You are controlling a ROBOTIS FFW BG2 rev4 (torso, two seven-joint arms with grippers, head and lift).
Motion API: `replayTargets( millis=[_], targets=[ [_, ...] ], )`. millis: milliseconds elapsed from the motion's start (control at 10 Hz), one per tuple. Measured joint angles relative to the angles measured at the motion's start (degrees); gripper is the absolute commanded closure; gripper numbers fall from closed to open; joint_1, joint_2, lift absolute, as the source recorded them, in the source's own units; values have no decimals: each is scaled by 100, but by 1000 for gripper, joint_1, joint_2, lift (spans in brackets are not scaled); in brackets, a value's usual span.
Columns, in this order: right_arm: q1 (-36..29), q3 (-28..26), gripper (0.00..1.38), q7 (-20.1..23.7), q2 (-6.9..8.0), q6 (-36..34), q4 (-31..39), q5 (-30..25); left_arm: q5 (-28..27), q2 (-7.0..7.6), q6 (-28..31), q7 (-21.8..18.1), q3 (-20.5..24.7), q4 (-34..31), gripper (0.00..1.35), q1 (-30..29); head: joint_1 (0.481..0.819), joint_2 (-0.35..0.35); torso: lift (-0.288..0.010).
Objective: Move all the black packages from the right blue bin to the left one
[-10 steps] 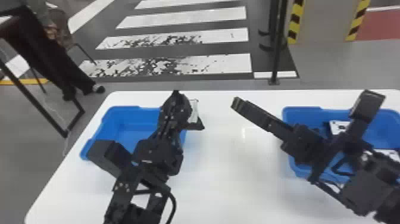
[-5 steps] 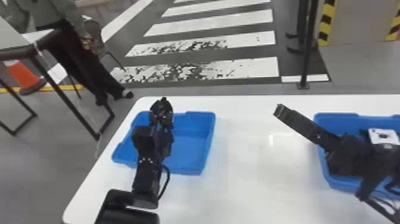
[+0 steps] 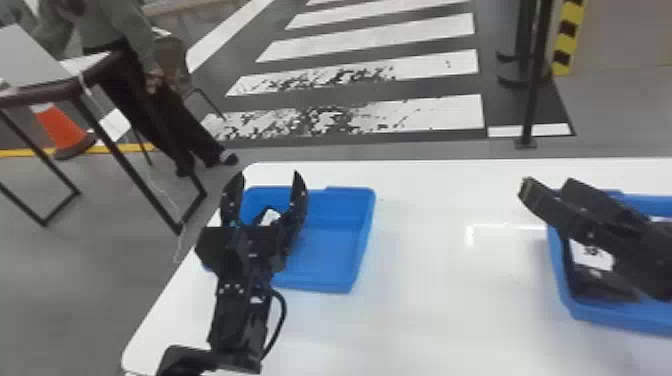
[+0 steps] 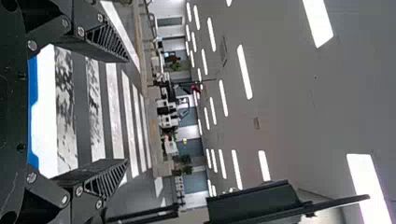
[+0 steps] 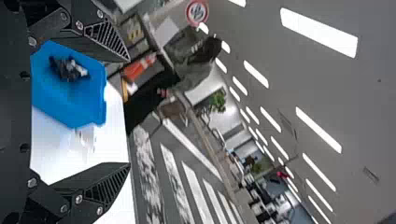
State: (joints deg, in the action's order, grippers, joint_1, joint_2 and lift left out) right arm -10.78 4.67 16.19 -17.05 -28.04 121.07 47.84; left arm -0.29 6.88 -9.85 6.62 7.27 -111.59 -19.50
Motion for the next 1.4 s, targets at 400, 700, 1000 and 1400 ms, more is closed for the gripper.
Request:
replayTargets(
  millis=[400,700,1000,1400],
  targets=[
    [-704,-664,288,-1252,164,-938,882,-1771,1032,-82,-105,-310,-343,-1766,219,-1408,695,130,-176],
    [-382,-704,358,-1390,204,-1528,416,-2038,1299,-127,21,-519,-759,-1910,213,-1751,695,44,-176],
    [66,-438,358,-1390,209,-1713,-299,-2109,1333,-125,-187,-522,-727,-1905,213,-1740,695,53,-176],
    [254,-202,364,-1388,203,-1959,-734,-2032,1389,-166,-218,-524,-640,-1898,213,-1776,695,83,-176]
  ],
)
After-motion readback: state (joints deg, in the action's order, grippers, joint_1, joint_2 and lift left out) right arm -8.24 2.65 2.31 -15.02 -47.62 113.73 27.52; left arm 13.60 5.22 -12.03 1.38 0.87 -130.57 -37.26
